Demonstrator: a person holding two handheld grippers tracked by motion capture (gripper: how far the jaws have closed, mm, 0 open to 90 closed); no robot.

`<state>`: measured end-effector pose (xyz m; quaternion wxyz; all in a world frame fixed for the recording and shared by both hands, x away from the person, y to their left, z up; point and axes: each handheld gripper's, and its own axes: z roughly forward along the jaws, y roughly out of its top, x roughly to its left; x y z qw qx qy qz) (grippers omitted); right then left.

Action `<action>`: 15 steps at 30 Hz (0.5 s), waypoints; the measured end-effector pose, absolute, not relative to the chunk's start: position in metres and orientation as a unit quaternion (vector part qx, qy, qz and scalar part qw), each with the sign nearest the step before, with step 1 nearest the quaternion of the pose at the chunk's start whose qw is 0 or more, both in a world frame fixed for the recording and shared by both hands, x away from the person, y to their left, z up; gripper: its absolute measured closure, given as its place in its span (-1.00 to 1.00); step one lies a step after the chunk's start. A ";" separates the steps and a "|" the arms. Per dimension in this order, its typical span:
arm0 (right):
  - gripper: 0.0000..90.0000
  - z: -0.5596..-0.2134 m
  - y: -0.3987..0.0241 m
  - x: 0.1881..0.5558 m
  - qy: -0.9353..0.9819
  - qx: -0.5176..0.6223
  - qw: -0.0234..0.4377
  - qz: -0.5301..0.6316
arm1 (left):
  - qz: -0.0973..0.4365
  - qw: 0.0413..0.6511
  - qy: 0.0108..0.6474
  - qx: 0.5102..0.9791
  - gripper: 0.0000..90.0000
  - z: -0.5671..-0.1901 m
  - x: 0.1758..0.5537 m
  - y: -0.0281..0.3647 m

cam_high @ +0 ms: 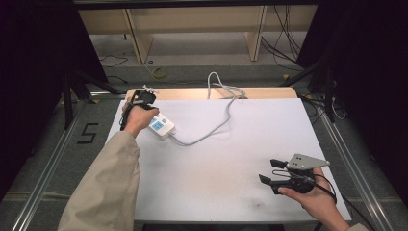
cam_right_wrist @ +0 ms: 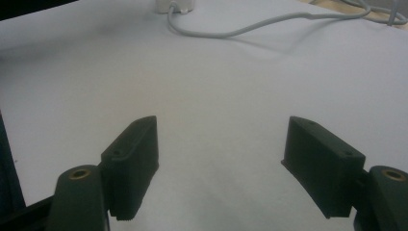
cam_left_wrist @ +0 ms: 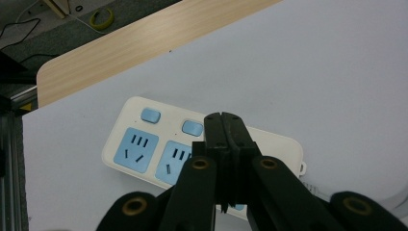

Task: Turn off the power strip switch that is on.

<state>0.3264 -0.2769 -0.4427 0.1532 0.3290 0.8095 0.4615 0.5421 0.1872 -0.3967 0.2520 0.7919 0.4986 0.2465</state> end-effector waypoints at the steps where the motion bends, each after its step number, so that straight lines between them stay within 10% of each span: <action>1: -0.37 -0.443 -0.277 0.326 0.810 0.328 0.153 0.461 | 0.247 0.252 0.498 0.792 1.00 -0.397 0.543 0.187; 15: -0.37 -0.443 -0.277 0.326 0.811 0.326 0.153 0.462 | 0.250 0.243 0.501 0.792 1.00 -0.407 0.551 0.187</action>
